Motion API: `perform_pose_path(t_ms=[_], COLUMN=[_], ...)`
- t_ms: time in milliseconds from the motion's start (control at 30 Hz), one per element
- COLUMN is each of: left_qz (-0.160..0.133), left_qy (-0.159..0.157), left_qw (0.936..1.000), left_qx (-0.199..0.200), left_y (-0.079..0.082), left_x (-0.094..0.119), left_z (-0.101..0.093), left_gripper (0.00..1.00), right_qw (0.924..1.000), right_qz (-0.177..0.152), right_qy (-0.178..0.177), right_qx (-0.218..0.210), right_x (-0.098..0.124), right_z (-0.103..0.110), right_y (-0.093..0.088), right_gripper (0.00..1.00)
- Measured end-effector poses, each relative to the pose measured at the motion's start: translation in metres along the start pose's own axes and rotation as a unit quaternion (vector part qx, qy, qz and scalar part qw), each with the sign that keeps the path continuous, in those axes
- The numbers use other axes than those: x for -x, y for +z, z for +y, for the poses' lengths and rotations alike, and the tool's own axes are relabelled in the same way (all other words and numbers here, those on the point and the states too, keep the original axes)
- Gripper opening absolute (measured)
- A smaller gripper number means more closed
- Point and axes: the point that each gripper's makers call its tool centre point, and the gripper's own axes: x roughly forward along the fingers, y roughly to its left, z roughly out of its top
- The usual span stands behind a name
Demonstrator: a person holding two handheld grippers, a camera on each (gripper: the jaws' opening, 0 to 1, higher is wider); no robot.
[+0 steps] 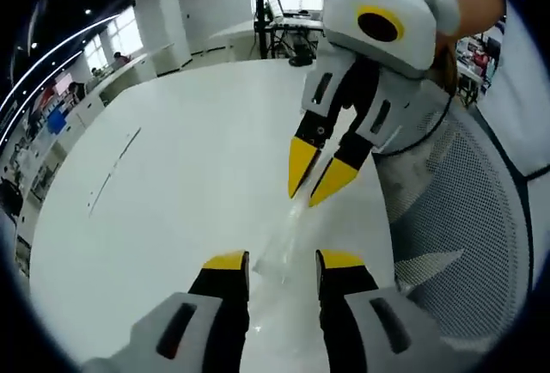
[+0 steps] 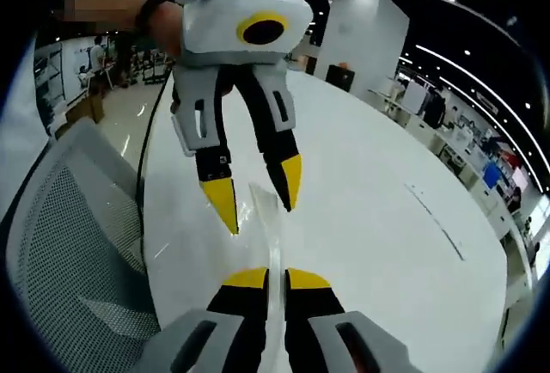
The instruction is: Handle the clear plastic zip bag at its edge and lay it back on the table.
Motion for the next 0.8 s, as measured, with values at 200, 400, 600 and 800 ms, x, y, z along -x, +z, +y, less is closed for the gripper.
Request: perform_pose_path(t_ms=[200, 400, 600, 800], left_qz=[0.002, -0.004, -0.013, -0.006], left_qy=[-0.031, -0.046, -0.042, -0.007], left_qw=[0.9977, 0.9938, 0.992, 0.999], left_qx=[0.06, 0.101, 0.118, 0.043], left_y=[-0.003, -0.011, -0.009, -0.013], left_x=[-0.003, -0.003, 0.001, 0.001], left_z=[-0.005, -0.001, -0.006, 0.0], left_gripper=[0.17, 0.11, 0.03, 0.0], right_qw=[0.9999, 0.9996, 0.9994, 0.9998], right_qz=[0.004, 0.008, 0.009, 0.009], right_qy=[-0.006, -0.014, -0.021, -0.015], right_qx=[0.013, 0.022, 0.026, 0.013], right_x=[-0.001, -0.001, -0.001, -0.005], right_z=[0.001, 0.002, 0.001, 0.001], right_y=[-0.004, -0.006, -0.006, -0.008], right_gripper=[0.02, 0.02, 0.02, 0.03])
